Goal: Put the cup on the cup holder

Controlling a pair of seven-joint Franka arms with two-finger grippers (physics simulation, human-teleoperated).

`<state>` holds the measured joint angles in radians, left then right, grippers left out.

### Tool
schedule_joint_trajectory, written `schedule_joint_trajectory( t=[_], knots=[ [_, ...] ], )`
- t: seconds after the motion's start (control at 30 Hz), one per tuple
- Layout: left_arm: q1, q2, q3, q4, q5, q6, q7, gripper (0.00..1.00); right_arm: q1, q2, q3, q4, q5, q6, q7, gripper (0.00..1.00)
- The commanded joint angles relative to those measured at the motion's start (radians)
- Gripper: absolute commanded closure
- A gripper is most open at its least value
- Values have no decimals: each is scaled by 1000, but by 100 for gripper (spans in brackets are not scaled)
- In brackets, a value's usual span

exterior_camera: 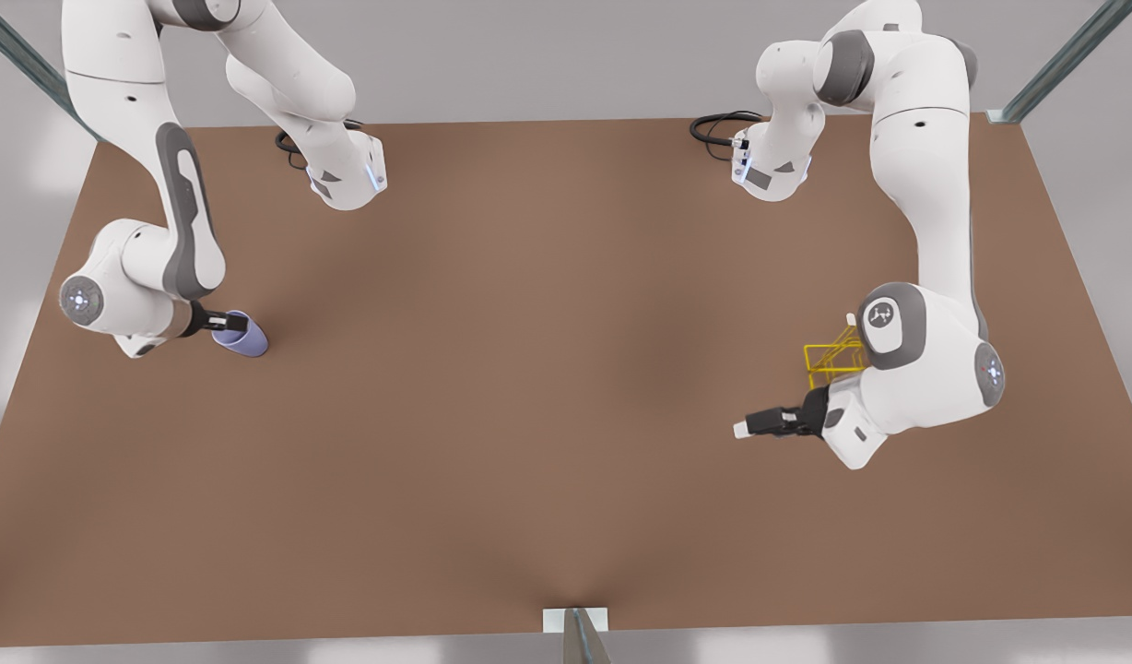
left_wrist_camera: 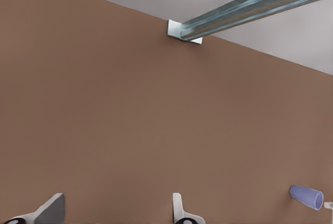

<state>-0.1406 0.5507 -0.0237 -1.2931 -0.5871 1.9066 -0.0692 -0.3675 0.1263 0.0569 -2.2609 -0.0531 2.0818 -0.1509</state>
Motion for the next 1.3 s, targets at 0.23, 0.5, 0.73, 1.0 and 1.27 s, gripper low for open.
schedule_joint_trajectory(
  t=[0.23, 0.5, 0.73, 1.0, 1.27],
  knots=[
    [-1, 0, -4, -12, -20, 173, -90, 0, 22, 38, 3, -28, -10, 41, -108, 0],
    [-10, -32, -12, -114, -135, 379, -156, 0, 58, 76, 4, -39, -10, 58, -108, 0],
    [-10, -29, -10, -103, -112, 364, -144, 0, 47, 99, 4, -43, -8, 188, -104, 68],
    [-13, -25, -12, -101, -92, 362, -146, 0, 44, 98, 4, -42, -8, 179, -104, 79],
    [-13, -35, -4, -100, 76, 273, -144, 0, 53, 53, 3, 75, -5, 123, -104, 79]
  ],
)
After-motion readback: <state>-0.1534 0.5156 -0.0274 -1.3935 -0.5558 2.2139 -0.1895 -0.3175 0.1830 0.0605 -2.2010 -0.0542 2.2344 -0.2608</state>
